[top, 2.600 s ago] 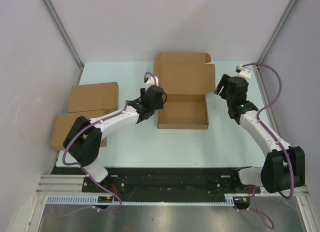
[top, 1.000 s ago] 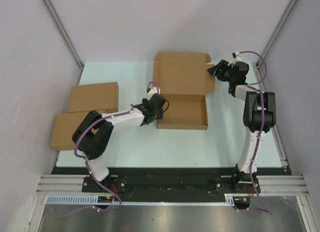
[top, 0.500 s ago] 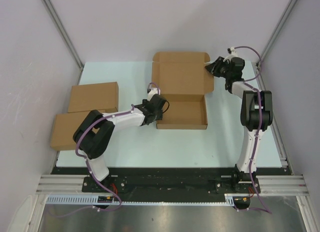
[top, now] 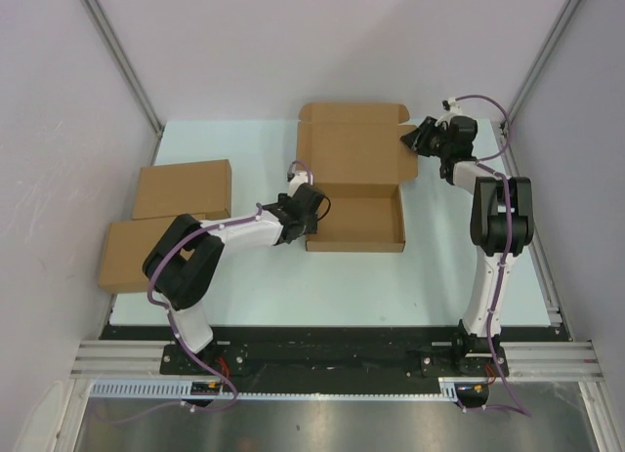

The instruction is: Fold the paper box

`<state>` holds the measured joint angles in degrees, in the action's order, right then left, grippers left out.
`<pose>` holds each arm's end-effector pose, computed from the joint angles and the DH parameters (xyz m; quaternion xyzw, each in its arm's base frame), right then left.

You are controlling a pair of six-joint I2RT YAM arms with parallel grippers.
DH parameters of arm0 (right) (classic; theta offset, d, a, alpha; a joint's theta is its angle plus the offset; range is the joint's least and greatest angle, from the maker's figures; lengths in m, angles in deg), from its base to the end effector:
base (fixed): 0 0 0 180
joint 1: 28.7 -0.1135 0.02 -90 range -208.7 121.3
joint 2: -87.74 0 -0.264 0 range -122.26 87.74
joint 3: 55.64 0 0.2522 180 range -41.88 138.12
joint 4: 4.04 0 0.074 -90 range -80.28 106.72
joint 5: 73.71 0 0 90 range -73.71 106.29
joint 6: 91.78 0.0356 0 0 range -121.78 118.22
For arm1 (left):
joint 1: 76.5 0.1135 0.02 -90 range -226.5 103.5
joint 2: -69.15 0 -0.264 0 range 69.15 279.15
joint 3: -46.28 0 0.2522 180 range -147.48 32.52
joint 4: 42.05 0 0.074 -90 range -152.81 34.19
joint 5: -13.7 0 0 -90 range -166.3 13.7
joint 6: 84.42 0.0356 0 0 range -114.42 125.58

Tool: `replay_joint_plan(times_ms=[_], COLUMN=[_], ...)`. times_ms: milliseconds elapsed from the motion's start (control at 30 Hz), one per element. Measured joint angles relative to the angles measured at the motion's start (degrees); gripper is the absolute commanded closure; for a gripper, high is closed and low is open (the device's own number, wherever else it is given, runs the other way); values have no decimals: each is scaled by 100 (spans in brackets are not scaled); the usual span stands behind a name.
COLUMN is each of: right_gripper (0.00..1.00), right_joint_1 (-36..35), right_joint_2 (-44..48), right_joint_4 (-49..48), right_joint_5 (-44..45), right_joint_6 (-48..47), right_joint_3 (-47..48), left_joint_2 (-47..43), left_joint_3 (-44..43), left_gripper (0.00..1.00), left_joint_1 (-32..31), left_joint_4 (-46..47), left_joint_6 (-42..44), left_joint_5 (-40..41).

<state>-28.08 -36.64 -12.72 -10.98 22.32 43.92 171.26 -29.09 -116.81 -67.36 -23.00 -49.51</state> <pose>0.4996 0.0109 0.1961 0.0279 0.7892 0.3033 0.5333 0.2892 -0.2243 0.1747 0.0191 0.9228 0.0018 0.3848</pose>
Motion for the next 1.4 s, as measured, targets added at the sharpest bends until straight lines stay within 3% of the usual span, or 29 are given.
replay_joint_plan(times_ms=[133,633,767,900,1000,1133,1400], right_gripper=[59,60,66,87,94,96,97], right_joint_1=[11,92,103,109,109,92,-59], right_joint_2=[31,96,96,96,96,129,765], right_joint_4=[-7,-26,-20,-15,-20,-4,260], right_joint_5=[-2,-4,-7,-33,-70,-63,267], right_joint_6=[2,76,85,96,94,90,-337], right_joint_3=[-46,-48,-28,26,42,37,-192], left_joint_2=[0,0,0,0,0,-11,-592], left_joint_3=[0,0,0,0,0,0,-205], left_gripper=[40,40,40,40,39,25,18], left_joint_1=[0,-2,-2,-2,-2,-2,81], left_joint_4=[-4,-20,-20,-22,-24,-33,-190], left_joint_6=[-7,-52,-55,-55,-59,-55,-48], left_joint_5=[0,-2,-2,-2,-2,4,162])
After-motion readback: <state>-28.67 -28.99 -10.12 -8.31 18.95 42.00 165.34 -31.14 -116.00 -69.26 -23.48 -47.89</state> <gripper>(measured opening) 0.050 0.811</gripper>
